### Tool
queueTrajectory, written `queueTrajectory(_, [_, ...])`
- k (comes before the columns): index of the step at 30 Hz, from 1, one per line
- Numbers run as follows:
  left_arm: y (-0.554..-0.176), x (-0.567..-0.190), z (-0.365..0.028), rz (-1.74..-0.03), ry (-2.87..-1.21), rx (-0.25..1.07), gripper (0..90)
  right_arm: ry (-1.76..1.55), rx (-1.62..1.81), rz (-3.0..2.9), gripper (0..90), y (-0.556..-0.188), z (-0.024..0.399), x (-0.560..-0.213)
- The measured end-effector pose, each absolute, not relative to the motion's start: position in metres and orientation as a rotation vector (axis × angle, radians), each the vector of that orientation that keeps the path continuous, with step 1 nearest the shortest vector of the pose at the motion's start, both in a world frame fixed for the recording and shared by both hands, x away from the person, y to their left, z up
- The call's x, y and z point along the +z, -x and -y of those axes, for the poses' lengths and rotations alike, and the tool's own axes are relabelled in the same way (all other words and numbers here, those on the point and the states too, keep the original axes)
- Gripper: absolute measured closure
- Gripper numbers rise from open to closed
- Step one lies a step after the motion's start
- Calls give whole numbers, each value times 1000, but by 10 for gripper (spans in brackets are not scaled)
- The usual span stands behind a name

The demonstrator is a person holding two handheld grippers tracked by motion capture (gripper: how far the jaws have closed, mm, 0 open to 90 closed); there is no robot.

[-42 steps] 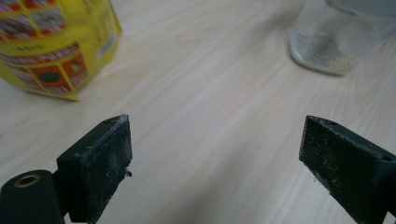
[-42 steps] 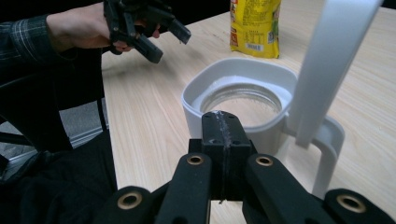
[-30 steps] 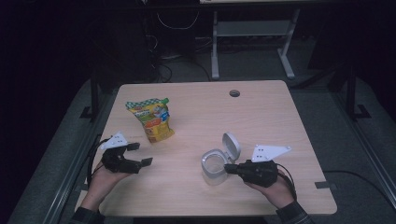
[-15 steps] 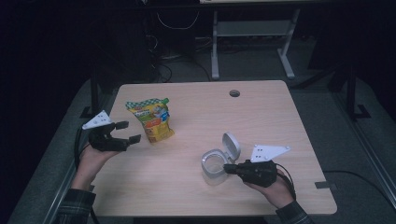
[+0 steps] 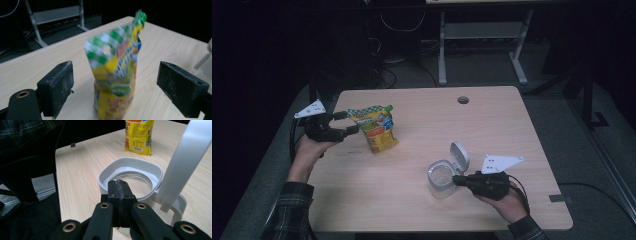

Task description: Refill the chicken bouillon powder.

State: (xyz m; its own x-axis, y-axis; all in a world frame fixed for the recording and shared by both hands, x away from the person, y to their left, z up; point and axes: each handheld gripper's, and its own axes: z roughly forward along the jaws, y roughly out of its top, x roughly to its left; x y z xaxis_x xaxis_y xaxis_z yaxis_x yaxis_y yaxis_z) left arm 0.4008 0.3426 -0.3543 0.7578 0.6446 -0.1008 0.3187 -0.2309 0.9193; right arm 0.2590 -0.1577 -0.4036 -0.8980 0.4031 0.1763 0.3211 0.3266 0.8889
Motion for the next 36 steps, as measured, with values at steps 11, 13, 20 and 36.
queueTrajectory(11, [-413, -371, -330, -693, -1866, 278, 161, -680, 1640, -2497, 900, -259, 157, -404])
queueTrajectory(13, [-410, -373, -327, -678, -1870, 275, 186, -681, 1642, -2498, 900, -259, 158, -404])
queueTrajectory(20, [-399, -371, -323, -654, -1884, 288, 226, -680, 1642, -2499, 900, -258, 157, -404])
queueTrajectory(36, [-396, -389, -314, -610, -1902, 286, 352, -677, 1637, -2501, 900, -259, 156, -405])
